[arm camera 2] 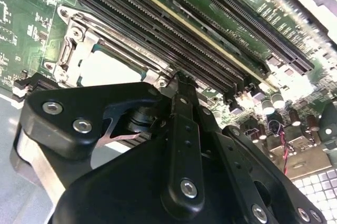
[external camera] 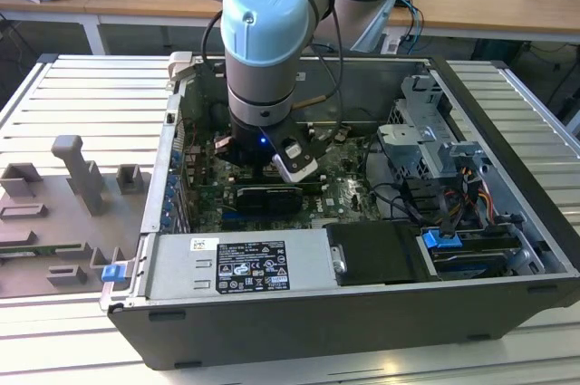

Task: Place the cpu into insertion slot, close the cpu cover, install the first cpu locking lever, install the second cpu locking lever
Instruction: 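Install the second cpu locking lever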

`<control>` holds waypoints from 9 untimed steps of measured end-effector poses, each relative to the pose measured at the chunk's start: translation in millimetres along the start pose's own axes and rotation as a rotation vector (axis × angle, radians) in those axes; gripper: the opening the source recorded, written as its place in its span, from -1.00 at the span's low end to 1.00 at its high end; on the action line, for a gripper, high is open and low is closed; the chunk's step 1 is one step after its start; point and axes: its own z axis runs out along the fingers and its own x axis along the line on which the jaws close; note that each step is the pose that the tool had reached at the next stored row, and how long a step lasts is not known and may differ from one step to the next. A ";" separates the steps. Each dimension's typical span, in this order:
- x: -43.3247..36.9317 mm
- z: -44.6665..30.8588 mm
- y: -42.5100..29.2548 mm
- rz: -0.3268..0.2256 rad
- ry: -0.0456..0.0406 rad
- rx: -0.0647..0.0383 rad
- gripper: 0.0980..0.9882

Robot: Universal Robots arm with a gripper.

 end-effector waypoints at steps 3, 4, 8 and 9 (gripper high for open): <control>0.8 1.3 -0.1 0.000 -0.0006 -0.008 -0.98; 1.1 1.4 -0.1 0.000 -0.0007 -0.011 -0.98; 1.8 2.2 -0.2 0.000 -0.0016 -0.019 -0.98; 1.9 2.2 -0.2 0.000 -0.0015 -0.020 -0.98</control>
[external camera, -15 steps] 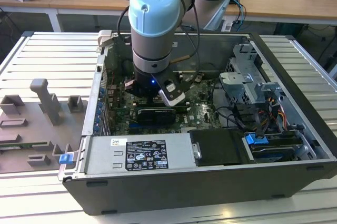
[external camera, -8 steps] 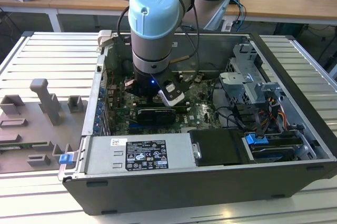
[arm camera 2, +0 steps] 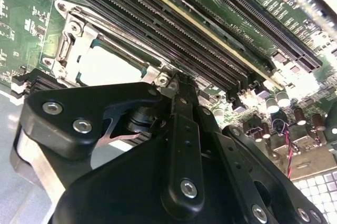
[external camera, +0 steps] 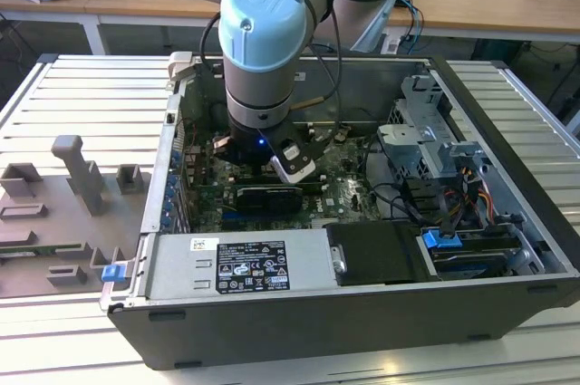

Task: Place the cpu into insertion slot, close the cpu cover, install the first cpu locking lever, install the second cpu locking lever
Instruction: 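Install the second cpu locking lever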

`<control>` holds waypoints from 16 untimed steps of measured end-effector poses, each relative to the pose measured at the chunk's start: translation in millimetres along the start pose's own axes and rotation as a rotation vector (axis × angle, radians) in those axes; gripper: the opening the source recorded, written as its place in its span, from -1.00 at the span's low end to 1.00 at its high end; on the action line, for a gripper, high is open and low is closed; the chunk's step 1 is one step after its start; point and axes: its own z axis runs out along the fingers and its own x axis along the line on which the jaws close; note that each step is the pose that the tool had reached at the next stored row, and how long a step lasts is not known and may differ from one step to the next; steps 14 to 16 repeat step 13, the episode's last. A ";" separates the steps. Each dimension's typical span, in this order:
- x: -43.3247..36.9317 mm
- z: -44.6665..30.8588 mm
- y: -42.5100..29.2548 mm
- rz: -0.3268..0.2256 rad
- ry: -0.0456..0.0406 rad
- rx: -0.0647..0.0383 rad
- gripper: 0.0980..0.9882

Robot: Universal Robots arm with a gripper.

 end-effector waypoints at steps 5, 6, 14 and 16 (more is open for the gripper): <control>-0.1 -10.0 3.1 0.000 0.0001 0.000 -0.98; -0.1 -11.8 3.6 0.000 0.0000 0.000 -0.98; -0.3 -18.2 5.7 0.000 -0.0002 0.000 -0.98; -0.3 -18.2 5.7 0.000 -0.0002 0.000 -0.98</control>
